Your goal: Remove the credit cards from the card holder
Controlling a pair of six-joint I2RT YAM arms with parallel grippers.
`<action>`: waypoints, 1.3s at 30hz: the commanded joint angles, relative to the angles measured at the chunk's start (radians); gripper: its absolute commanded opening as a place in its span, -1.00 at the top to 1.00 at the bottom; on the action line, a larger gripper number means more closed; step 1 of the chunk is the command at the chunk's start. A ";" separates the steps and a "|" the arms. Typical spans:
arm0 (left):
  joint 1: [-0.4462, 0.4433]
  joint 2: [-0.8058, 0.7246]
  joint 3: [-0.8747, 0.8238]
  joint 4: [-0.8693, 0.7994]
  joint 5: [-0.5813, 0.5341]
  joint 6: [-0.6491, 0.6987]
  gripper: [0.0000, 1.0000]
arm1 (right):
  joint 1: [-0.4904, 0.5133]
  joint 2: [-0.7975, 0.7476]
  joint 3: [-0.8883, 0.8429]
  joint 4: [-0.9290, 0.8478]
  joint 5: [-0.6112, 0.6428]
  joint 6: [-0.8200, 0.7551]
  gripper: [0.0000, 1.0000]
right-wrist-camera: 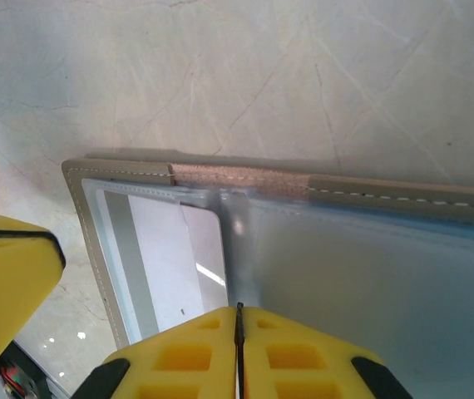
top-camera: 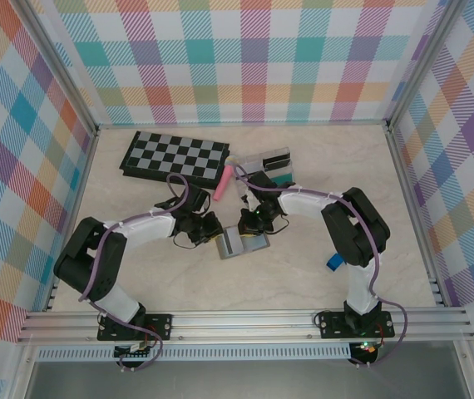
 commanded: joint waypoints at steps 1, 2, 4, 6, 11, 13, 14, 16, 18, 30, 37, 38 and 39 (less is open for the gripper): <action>-0.019 -0.019 0.002 0.063 0.065 -0.004 0.74 | -0.007 0.002 0.024 -0.029 -0.024 -0.046 0.82; -0.020 -0.015 -0.001 0.071 0.071 -0.010 0.74 | -0.007 0.002 0.029 -0.033 -0.019 -0.051 0.83; -0.026 -0.004 -0.003 0.081 0.076 -0.016 0.75 | -0.007 0.004 0.038 -0.046 -0.008 -0.065 0.84; -0.029 0.011 -0.001 0.077 0.073 -0.018 0.77 | -0.007 0.005 0.045 -0.057 -0.002 -0.075 0.84; -0.031 0.037 0.003 0.035 0.044 -0.015 0.81 | -0.009 0.007 0.049 -0.061 -0.007 -0.080 0.82; -0.031 0.035 0.005 0.009 0.019 -0.010 0.82 | -0.010 0.011 0.050 -0.057 -0.024 -0.078 0.76; -0.031 0.035 0.005 -0.002 0.008 -0.007 0.83 | -0.010 0.013 0.050 -0.054 -0.036 -0.078 0.72; -0.031 0.037 0.005 -0.017 -0.007 -0.004 0.84 | -0.010 0.022 0.051 -0.047 -0.058 -0.075 0.65; -0.031 0.043 0.001 -0.020 -0.015 -0.001 0.85 | -0.010 0.034 0.055 -0.046 -0.071 -0.074 0.60; -0.031 0.099 -0.003 -0.072 -0.043 0.009 0.91 | -0.013 0.077 0.071 -0.037 -0.113 -0.079 0.56; -0.031 0.110 -0.002 -0.086 -0.050 0.021 0.92 | -0.027 0.082 0.056 0.005 -0.169 -0.074 0.59; -0.031 0.110 -0.001 -0.088 -0.051 0.020 0.92 | -0.030 0.083 0.054 0.009 -0.173 -0.071 0.61; -0.031 0.108 0.001 -0.089 -0.054 0.022 0.92 | -0.031 0.080 0.052 0.013 -0.176 -0.069 0.63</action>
